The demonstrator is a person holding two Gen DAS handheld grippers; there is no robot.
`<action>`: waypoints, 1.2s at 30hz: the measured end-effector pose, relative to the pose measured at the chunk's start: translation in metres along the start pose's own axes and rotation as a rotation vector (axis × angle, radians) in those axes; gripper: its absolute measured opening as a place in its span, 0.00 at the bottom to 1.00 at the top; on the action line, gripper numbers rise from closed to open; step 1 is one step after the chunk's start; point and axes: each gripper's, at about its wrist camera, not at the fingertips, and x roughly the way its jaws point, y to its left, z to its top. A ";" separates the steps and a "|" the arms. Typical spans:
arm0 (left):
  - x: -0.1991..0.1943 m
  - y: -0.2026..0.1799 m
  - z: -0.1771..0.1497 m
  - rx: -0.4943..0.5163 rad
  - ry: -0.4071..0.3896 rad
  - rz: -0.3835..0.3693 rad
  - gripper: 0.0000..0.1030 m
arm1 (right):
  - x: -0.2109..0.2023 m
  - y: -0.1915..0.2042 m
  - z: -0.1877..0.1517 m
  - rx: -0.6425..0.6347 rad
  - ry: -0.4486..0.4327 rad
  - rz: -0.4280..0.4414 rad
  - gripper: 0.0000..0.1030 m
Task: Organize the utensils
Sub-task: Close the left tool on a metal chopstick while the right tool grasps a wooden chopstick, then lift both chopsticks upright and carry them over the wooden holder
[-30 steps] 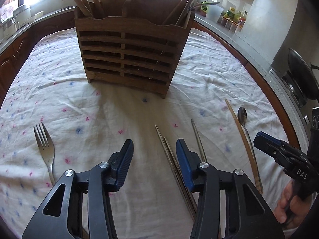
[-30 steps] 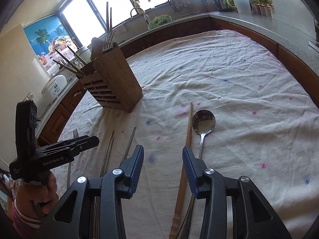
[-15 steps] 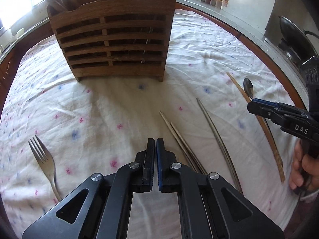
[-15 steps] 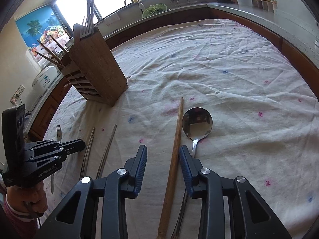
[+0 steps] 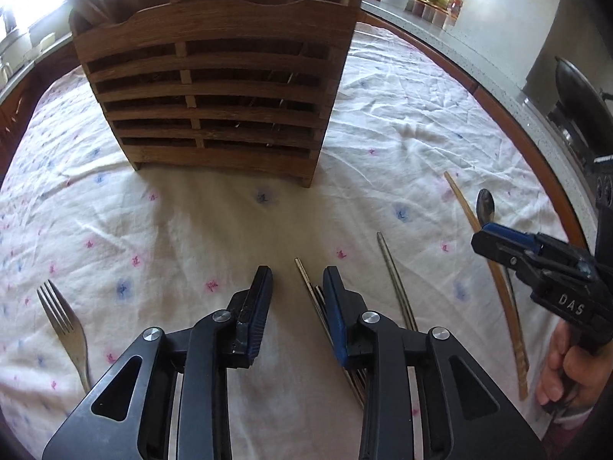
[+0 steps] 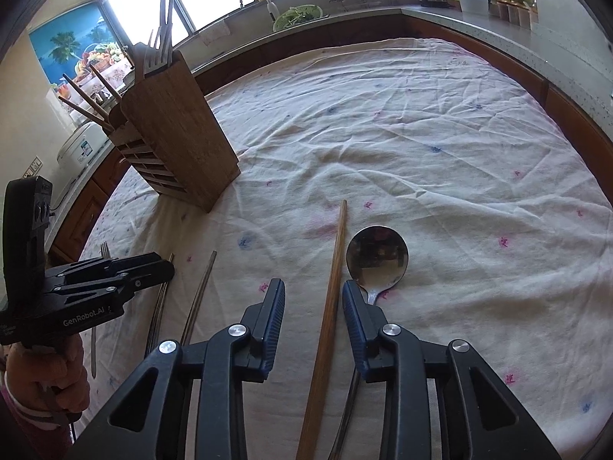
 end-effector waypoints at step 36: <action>-0.015 0.023 -0.024 0.026 -0.006 0.058 0.12 | 0.028 0.010 0.022 -0.105 0.008 -0.066 0.21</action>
